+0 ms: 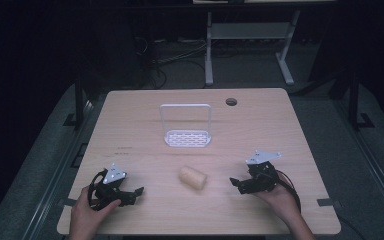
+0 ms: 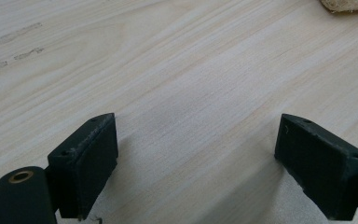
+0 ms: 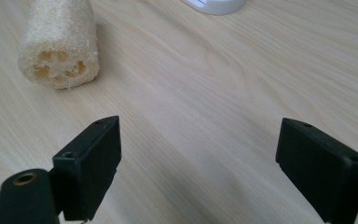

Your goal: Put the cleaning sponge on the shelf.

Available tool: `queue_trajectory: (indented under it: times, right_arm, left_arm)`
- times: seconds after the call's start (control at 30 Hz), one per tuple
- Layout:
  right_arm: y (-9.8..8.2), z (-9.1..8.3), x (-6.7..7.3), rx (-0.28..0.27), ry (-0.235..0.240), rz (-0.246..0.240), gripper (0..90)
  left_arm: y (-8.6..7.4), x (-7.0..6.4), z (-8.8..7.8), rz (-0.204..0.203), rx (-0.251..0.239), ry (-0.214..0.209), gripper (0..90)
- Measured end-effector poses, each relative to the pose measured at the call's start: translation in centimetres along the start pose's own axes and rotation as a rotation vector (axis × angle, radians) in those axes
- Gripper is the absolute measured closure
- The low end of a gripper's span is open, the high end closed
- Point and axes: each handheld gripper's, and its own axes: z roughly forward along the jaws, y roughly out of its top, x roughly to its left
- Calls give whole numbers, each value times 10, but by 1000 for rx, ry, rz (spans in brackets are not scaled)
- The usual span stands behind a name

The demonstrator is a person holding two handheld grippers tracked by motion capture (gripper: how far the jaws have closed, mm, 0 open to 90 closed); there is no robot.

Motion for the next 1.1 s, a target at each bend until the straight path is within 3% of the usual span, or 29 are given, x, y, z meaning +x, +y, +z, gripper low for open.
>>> queue_trajectory:
  times: [1.1]
  right_arm:
    - [29,15,14,-17,49,-54,137]
  left_arm:
    - [0,0,0,0,0,0,127]
